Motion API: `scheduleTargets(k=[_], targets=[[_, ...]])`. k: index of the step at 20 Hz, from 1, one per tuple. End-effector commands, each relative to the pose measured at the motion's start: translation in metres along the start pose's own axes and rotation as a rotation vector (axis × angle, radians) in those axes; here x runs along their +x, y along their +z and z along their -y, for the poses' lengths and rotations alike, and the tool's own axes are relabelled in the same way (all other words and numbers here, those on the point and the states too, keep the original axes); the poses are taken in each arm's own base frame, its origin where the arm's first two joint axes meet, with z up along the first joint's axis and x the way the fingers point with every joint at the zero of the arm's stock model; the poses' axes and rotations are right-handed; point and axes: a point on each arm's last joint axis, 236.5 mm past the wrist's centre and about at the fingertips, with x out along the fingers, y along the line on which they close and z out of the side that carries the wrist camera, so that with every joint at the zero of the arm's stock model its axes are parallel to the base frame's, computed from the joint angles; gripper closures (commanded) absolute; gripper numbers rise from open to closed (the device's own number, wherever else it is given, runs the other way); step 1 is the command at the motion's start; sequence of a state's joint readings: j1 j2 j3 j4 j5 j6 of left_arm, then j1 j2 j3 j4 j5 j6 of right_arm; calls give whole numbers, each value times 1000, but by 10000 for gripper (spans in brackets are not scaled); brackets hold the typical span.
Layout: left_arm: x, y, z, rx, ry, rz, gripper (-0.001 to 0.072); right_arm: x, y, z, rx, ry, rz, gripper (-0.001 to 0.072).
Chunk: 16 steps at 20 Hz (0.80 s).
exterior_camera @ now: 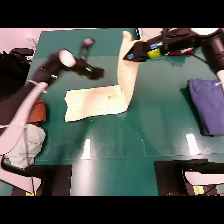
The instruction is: Fold the shirts.
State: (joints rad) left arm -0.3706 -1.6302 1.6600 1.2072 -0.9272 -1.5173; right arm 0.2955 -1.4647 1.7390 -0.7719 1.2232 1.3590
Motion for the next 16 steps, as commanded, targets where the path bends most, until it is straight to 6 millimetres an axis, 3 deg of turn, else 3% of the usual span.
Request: scheduleTargets(k=[1,4,5,6,7,9,11,14,16], targets=[[-123,52,-66,36,203,195,685,62,-3,-55,-12,156,15,693],[-220,71,-93,52,341,342,685,144,-18,-101,-34,258,7,679],[-243,73,-95,54,368,375,685,171,-21,-117,-76,277,21,515],[-259,72,-92,54,377,396,685,193,-23,-130,-100,293,32,348],[-270,71,-91,64,392,403,685,207,-27,-138,-123,303,23,326],[-278,66,-86,65,393,398,685,211,-29,-138,-127,312,5,330],[-274,59,-83,61,382,369,686,196,-28,-114,-112,277,-17,344],[-267,60,-69,62,332,367,686,159,-33,-33,-82,111,-52,344],[-262,61,-57,76,307,368,686,128,-50,24,-3,17,-92,346]])
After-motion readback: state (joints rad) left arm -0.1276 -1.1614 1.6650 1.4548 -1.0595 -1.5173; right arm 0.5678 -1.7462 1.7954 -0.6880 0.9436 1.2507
